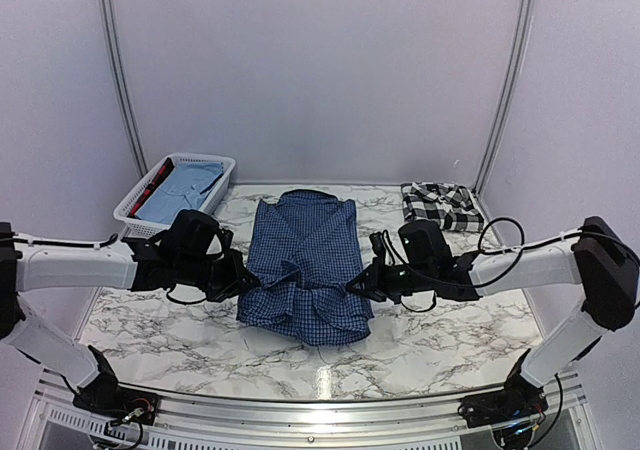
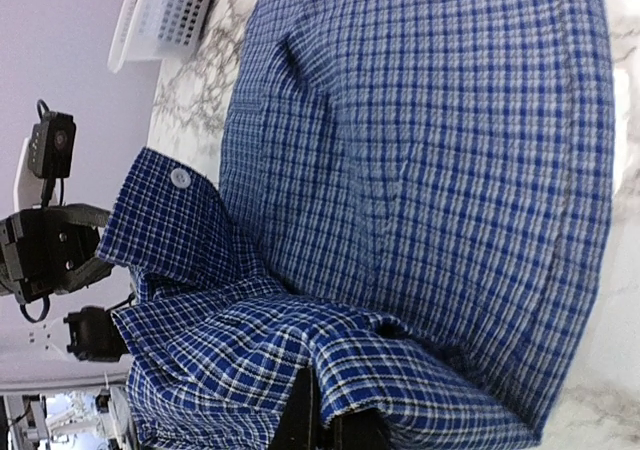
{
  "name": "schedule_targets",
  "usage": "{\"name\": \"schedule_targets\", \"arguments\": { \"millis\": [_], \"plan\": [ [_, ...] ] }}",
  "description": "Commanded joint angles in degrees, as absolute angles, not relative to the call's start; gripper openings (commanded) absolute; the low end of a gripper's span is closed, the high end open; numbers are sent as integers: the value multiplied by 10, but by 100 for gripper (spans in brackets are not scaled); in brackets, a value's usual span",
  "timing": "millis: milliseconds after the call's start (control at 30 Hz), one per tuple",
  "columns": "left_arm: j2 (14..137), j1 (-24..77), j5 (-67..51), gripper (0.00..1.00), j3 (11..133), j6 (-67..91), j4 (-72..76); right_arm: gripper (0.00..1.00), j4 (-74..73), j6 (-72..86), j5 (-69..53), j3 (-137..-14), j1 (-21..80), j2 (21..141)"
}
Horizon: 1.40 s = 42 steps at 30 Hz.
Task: Fold and stack the long sleeve shirts
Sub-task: Fold the rectangle-folded shirt at the center of the board.
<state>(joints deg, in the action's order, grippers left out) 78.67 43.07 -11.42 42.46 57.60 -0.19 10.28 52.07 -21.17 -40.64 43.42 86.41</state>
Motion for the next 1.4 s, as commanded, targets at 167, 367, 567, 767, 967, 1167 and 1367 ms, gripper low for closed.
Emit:
{"name": "schedule_targets", "arguments": {
  "millis": [167, 367, 567, 767, 967, 1167, 1367],
  "plan": [
    [930, 353, -157, 0, 506, 546, 41, 0, 149, 483, -273, -490, 354, 980],
    [965, 343, -173, 0, 533, 551, 45, 0, 162, 492, -297, -516, 339, 1007],
    [932, 337, -178, 0, 547, 562, 31, 0, 124, 486, -292, -554, 338, 993],
    [974, 312, -188, 0, 590, 542, 1, 0, 111, 483, -296, -590, 321, 1022],
    [1030, 288, -207, 0, 602, 530, 15, 0, 126, 486, -313, -618, 304, 1082],
    [1080, 274, -222, 0, 626, 514, 21, 0, 132, 488, -320, -647, 296, 1127],
    [1125, 271, -222, 0, 630, 516, 30, 0, 136, 495, -316, -660, 296, 1170]
  ]
}}
